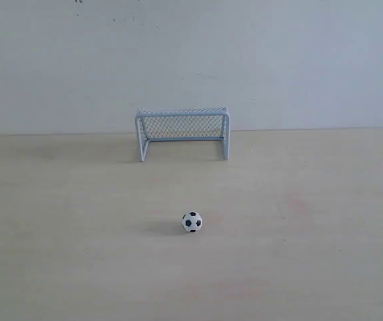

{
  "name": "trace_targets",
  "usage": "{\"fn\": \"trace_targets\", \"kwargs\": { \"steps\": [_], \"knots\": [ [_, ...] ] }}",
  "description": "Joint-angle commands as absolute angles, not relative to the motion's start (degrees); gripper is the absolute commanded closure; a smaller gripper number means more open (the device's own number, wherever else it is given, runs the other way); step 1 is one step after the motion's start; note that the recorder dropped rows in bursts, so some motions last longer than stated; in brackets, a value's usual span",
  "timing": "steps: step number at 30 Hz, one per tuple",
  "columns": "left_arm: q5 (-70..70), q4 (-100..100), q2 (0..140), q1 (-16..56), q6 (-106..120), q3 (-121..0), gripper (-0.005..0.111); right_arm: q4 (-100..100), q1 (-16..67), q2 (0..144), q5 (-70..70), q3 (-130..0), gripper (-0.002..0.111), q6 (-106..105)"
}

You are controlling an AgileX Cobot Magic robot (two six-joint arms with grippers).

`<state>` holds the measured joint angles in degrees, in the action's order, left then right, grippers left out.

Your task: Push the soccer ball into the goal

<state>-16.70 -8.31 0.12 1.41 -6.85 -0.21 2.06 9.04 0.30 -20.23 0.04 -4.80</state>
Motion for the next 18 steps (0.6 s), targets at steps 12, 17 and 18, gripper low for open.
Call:
{"fn": "trace_targets", "kwargs": {
  "steps": [12,17,18],
  "knots": [
    [-16.80,-8.46,0.00,1.25,-6.62,0.00,0.102,2.84,8.65,0.00,39.26,0.00,0.109,3.66],
    [-16.80,-8.46,0.00,1.25,-6.62,0.00,0.102,1.64,8.65,0.00,47.72,-1.19,0.109,16.13],
    [-16.80,-8.46,0.00,1.25,-6.62,0.00,0.102,0.68,8.65,0.00,39.57,-4.43,0.109,16.26]
  ]
}}
